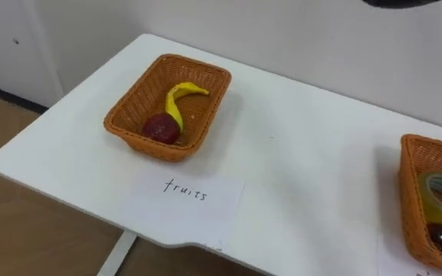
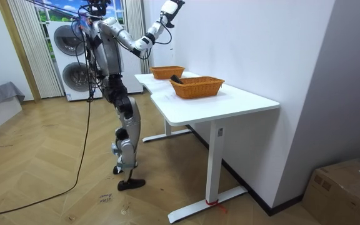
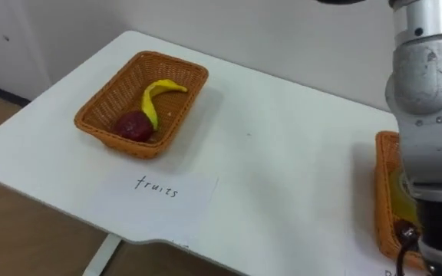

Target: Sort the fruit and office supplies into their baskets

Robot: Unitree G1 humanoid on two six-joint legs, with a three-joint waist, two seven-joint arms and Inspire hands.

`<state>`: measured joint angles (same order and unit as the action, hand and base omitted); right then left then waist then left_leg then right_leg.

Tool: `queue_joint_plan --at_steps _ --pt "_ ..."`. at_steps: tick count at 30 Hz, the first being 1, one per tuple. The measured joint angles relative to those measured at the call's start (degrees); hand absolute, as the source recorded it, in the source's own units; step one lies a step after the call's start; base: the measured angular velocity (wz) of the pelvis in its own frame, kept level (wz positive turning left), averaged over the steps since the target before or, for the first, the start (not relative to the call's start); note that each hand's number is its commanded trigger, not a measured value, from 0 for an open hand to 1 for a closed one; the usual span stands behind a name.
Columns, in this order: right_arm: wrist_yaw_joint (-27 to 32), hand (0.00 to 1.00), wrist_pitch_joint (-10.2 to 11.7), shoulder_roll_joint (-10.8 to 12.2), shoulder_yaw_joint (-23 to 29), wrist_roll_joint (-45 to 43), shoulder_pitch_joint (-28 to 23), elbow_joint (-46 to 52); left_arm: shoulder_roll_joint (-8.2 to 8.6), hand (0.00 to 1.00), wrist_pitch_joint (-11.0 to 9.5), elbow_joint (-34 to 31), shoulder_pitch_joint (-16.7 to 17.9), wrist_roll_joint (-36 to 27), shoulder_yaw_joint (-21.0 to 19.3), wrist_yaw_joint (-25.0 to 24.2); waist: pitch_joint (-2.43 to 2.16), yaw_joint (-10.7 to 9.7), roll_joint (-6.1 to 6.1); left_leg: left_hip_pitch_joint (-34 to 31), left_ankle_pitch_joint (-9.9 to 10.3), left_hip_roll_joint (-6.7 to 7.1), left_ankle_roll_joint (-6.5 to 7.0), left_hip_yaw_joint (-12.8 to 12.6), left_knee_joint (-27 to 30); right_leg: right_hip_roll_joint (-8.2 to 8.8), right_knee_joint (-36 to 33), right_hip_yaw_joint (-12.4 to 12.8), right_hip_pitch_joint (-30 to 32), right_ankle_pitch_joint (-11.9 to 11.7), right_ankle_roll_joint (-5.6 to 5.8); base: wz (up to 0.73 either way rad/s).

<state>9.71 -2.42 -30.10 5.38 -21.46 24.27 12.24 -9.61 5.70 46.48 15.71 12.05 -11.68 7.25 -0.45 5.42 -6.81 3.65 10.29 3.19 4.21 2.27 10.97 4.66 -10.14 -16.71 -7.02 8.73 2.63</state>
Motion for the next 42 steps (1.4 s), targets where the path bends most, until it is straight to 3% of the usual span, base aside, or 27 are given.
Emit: queue_joint_plan --at_steps 3,9,18,23,27,29,31,35,37,39,42 --pt "0.6 0.00 0.1 -0.3 2.4 -0.1 -2.6 1.5 -0.41 0.00 -1.1 0.4 0.1 0.0 0.0 0.0 0.15 -2.1 -0.49 -0.1 0.1 -0.28 0.06 -1.2 -0.1 -0.11 -0.7 1.0 0.8 0.0 0.00 -0.21" --pt "3.2 0.00 1.3 -3.8 9.4 -0.1 -5.9 2.4 -0.61 0.00 -1.9 0.4 0.1 0.2 -0.9 0.0 0.26 -4.4 -0.67 0.3 0.7 -1.20 0.06 -5.2 -0.4 -0.88 -0.6 4.6 2.3 -0.4 -0.58 -0.33" --pt "11.6 0.00 2.7 -3.8 19.7 1.3 -13.9 2.3 -0.54 0.00 -3.3 0.4 0.1 -0.1 -1.5 1.2 0.28 -9.7 -1.14 2.0 1.2 -2.08 -0.44 -7.6 -1.5 -1.96 -0.5 7.3 2.2 -0.6 -0.76 -0.18" --pt "14.7 0.00 3.7 -3.8 24.9 4.0 -20.4 -0.1 -0.28 0.00 -3.8 0.9 0.2 -0.1 -1.5 2.4 0.36 -10.5 -0.54 2.9 1.5 -2.73 -0.68 -10.0 -1.9 -2.52 -0.5 8.8 2.8 -0.7 -0.92 -0.21" --pt "19.2 0.00 4.0 -3.4 28.0 11.1 -27.2 -1.5 -0.36 0.00 -4.0 2.7 0.4 -0.2 -1.5 3.5 0.17 -11.6 0.19 3.0 1.6 -2.91 -0.83 -11.2 -2.6 -2.91 -0.6 10.0 3.2 -0.8 -1.07 -0.18" --pt "22.1 0.00 4.4 -2.1 28.3 15.3 -30.0 -3.0 -0.52 0.00 -4.1 3.3 0.2 -0.8 -1.2 4.0 0.29 -12.3 0.49 3.1 1.7 -3.00 -0.86 -11.5 -2.6 -3.03 -0.5 10.3 3.2 -0.8 -1.18 -0.11" --pt "24.6 0.00 4.6 2.4 28.9 18.7 -32.9 -6.4 -0.41 0.00 -4.1 3.1 0.2 -1.5 -0.8 4.6 0.28 -13.0 0.36 3.0 1.8 -3.21 -0.97 -12.1 -2.5 -3.20 -0.5 10.7 3.3 -0.9 -1.27 -0.06" --pt "27.8 0.00 5.4 8.3 29.1 31.7 -38.7 -11.0 -0.23 0.00 -4.2 3.4 -0.2 -3.9 0.9 5.1 0.24 -13.0 1.23 3.0 2.0 -3.49 -1.11 -12.7 -2.3 -3.44 -0.6 11.0 3.6 -0.9 -1.37 -0.12" --pt "29.2 0.00 5.7 11.8 29.2 38.5 -40.7 -15.1 0.10 0.00 -4.3 3.3 0.1 -5.8 0.9 5.7 -0.06 -13.5 2.14 2.6 2.2 -3.54 -1.23 -13.0 -2.3 -3.64 -0.6 11.7 4.2 -1.0 -1.50 -0.15" --pt "30.1 0.00 6.3 13.6 29.2 44.6 -42.0 -19.9 0.27 0.00 -4.3 3.3 0.1 -5.8 0.9 6.2 -0.05 -13.9 2.55 2.7 2.2 -3.58 -1.26 -13.0 -2.3 -3.74 -0.6 11.9 4.0 -1.0 -1.50 0.00" --pt "31.6 0.00 6.3 17.2 29.2 49.9 -42.0 -27.9 1.27 0.00 -4.4 3.0 0.0 -5.7 0.9 6.2 0.06 -14.8 4.17 2.8 2.3 -3.60 -1.28 -13.1 -2.4 -3.77 -0.6 12.0 4.1 -1.0 -1.50 -0.01"
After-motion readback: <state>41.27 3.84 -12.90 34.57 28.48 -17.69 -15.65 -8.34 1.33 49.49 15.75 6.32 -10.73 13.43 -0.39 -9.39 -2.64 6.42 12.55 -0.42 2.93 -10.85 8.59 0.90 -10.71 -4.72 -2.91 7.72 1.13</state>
